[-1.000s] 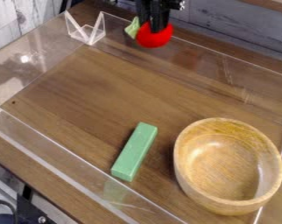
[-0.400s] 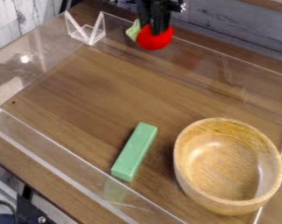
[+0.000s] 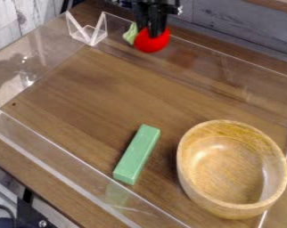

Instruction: Move the red object to the left side of the table

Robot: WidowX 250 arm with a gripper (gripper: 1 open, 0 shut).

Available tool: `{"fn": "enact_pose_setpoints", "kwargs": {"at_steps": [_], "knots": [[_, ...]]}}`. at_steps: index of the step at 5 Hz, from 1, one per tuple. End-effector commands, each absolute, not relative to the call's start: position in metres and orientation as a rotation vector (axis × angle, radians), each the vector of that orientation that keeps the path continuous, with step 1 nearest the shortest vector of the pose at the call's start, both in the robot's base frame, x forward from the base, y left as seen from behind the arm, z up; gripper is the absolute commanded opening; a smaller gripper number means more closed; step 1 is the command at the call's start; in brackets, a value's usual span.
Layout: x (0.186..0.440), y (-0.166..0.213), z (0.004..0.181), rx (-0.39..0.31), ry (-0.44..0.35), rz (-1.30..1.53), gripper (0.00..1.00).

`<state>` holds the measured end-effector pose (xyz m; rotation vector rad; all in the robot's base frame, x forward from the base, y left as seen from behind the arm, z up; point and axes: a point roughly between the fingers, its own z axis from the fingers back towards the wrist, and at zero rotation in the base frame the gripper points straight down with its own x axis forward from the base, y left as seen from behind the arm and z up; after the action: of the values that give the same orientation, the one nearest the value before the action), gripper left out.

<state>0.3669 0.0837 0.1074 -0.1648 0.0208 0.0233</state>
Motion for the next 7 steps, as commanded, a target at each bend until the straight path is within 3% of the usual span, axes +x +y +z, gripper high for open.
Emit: {"fn": "enact_pose_setpoints", "kwargs": {"at_steps": [1,5,7], "knots": [[0.369,0.092,0.12,-0.152,-0.024,0.053,0.0],[0.363,0.077,0.123,-0.173,-0.037,0.153,0.0],[0.353,0.096,0.169,-0.222,-0.09,0.105,0.0]]}}
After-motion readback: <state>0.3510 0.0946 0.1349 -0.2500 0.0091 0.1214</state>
